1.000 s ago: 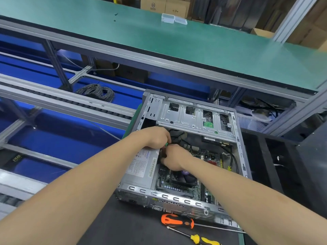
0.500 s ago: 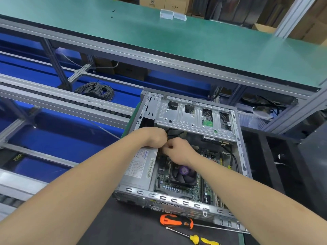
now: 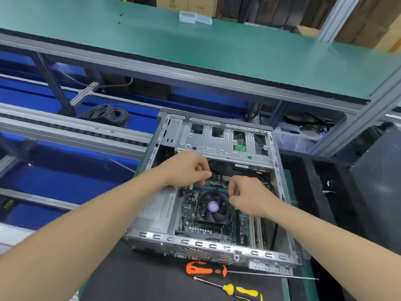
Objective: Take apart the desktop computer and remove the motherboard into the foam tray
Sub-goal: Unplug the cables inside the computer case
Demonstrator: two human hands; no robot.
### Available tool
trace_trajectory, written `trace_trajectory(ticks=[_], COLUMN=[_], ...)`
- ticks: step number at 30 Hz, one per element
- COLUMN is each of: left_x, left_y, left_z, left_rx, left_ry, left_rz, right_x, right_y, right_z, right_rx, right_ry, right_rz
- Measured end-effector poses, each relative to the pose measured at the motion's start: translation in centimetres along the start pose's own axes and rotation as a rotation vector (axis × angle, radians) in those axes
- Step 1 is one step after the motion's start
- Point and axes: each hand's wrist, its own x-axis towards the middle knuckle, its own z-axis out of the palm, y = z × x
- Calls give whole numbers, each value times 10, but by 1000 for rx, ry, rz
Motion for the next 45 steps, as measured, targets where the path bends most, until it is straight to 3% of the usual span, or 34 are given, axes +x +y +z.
trace_trajectory(ticks=[4,7,11,13,17,21,24,27,30,33,38,42,45], left_x=[4,4,7,8,6,-1,-6,-8,-7,-7,-5,-2,-1], left_y=[6,6,5,2,-2,5,19,27,25,28,35,39,40], left_z=[-1,-8,-10,-11,-9,1,12,21,32,36,43,65,76], left_rx=[337,561,497,392,418,568,406,415,486,507,94,-9,-28], left_ry=[149,105,11,-17,-59,-160,-387,-685,-814,-774,-771,-638,-615], left_rz=[-47,-143,-175,-157,-97,227,370,330,263,247,51,-33,-81], right_x=[-25,-31,-32,-32,-31,-23,-18,-17,-18,-18,-17,-18,-16], right_y=[1,-1,-2,0,7,4,2,0,2,5,9,11,9], right_z=[1,5,11,6,-7,-6,-11,-15,-18,-14,-4,-5,-7], right_rx=[-79,-254,-444,-441,-328,-328,-348,-341,-299,-201,125,325,118], right_ry=[-239,-399,-376,-394,-409,-410,-438,-490,-525,-526,-520,-552,-523], right_rz=[-273,-431,-467,-447,-373,-332,-297,-312,-327,-283,-147,73,146])
